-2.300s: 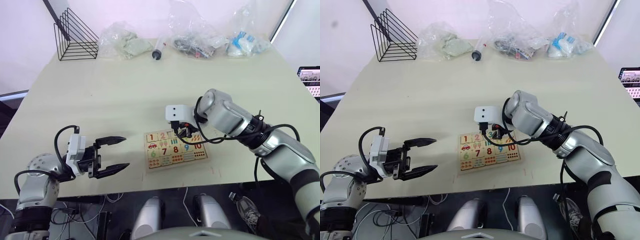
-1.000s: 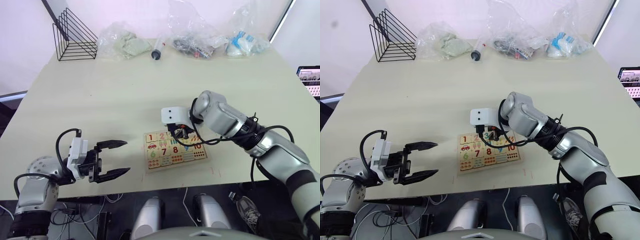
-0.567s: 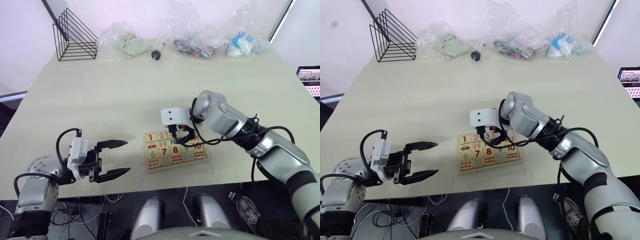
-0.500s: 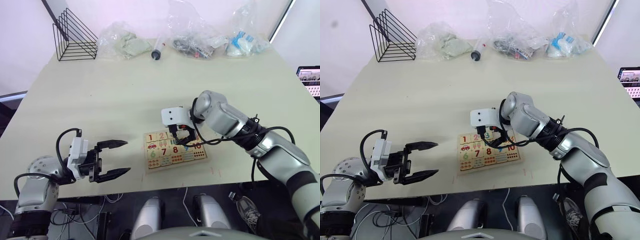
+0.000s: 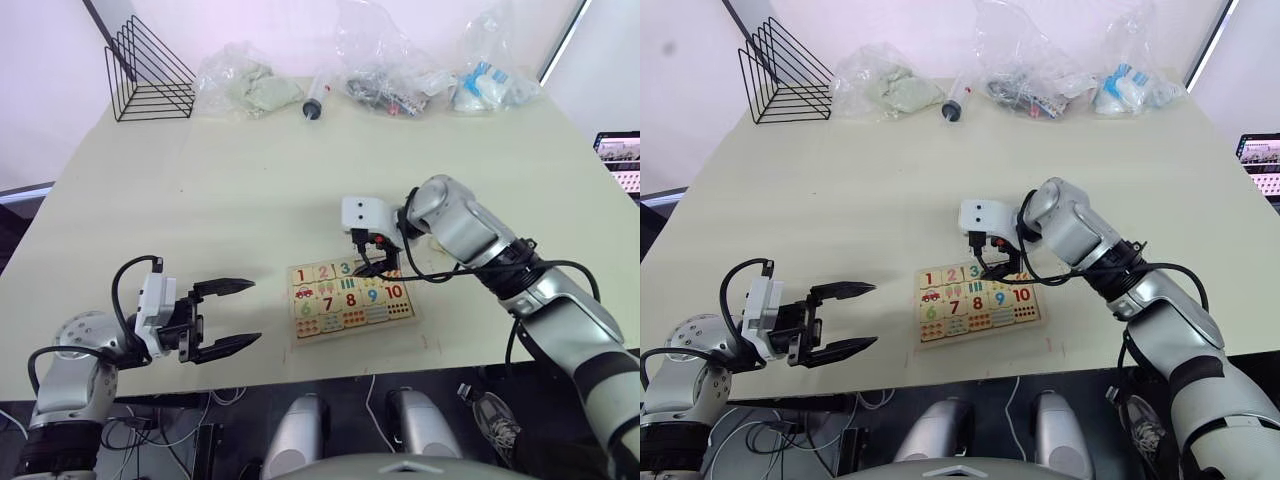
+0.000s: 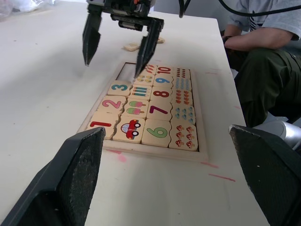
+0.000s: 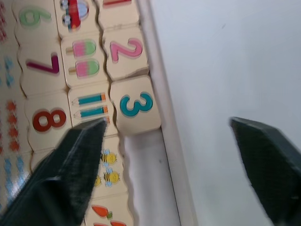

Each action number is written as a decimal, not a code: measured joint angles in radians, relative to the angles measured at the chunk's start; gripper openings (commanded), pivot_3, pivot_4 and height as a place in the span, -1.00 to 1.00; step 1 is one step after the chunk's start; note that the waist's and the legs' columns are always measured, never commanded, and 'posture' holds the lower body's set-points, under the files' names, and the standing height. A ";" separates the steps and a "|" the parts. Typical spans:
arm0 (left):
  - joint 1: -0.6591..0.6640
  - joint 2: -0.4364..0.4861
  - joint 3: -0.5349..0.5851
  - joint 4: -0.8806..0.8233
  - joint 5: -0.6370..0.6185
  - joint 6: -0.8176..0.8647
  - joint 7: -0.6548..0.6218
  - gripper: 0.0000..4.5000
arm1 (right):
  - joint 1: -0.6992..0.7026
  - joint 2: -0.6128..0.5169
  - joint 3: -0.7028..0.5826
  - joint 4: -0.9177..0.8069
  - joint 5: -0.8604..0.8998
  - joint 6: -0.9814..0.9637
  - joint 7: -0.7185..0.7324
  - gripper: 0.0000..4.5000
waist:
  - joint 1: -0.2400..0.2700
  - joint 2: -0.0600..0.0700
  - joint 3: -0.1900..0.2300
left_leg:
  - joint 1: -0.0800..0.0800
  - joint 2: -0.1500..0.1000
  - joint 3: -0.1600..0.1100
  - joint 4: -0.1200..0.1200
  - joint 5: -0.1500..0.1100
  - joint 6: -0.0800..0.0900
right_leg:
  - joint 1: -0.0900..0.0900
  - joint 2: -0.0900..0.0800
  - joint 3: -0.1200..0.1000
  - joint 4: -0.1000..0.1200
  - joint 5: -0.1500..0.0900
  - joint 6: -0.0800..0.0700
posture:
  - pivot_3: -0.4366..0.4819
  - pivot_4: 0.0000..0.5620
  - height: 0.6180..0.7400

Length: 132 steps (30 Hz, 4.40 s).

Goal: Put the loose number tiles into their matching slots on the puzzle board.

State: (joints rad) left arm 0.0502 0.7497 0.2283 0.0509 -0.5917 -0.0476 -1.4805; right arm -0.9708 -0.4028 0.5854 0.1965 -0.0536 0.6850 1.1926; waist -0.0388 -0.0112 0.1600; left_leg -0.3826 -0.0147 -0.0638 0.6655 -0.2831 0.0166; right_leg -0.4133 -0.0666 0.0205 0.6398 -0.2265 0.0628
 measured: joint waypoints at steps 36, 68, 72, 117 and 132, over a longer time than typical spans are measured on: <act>-0.014 0.001 0.000 0.002 0.028 -0.002 0.033 1.00 | 0.332 0.087 -0.213 0.103 0.140 -0.452 -0.081 -0.97 | 0.001 0.000 0.000 | 0.002 0.000 0.001 0.000 0.000 0.000 | 0.002 0.001 0.001 0.001 0.000 0.000 | -0.05 -0.47 1.00; 0.086 -0.076 0.037 0.083 0.099 -0.059 0.258 1.00 | 1.049 -0.173 -0.871 -0.284 0.419 -0.552 -0.262 0.98 | 0.024 -0.001 0.000 | 0.004 0.002 0.004 0.001 0.000 0.000 | 0.005 0.002 0.002 -0.001 0.000 0.000 | -0.05 -0.47 1.00; 0.119 -0.076 0.053 0.059 0.098 -0.051 0.282 1.00 | 1.108 -0.194 -0.929 -0.235 0.461 -0.612 -0.209 0.98 | 0.025 -0.001 0.000 | 0.004 0.002 0.004 0.001 0.000 0.001 | 0.006 0.002 0.003 -0.001 0.000 0.000 | -0.05 -0.47 1.00; 0.190 -0.052 0.116 -0.025 0.074 0.041 0.296 1.00 | 1.141 -0.227 -0.994 -0.050 0.532 -0.781 -0.066 0.98 | 0.027 -0.001 -0.001 | 0.004 0.002 0.004 0.002 0.000 0.001 | 0.007 0.002 0.003 -0.001 0.000 0.000 | -0.05 -0.47 1.00; 0.192 -0.052 0.116 -0.025 0.078 0.028 0.274 1.00 | 1.137 -0.226 -0.993 -0.021 0.535 -0.798 -0.041 0.98 | 0.027 -0.001 -0.001 | 0.005 0.002 0.004 0.002 0.000 0.001 | 0.008 0.002 0.002 -0.002 0.000 0.000 | -0.05 -0.47 1.00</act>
State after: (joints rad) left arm 0.2419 0.6980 0.3439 0.0261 -0.5138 -0.0200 -1.2068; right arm 0.1658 -0.6284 -0.4077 0.1752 0.4817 -0.1134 1.1513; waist -0.0118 -0.0121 0.1592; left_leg -0.3775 -0.0126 -0.0594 0.6678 -0.2830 0.0171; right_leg -0.4052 -0.0650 0.0229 0.6383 -0.2269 0.0628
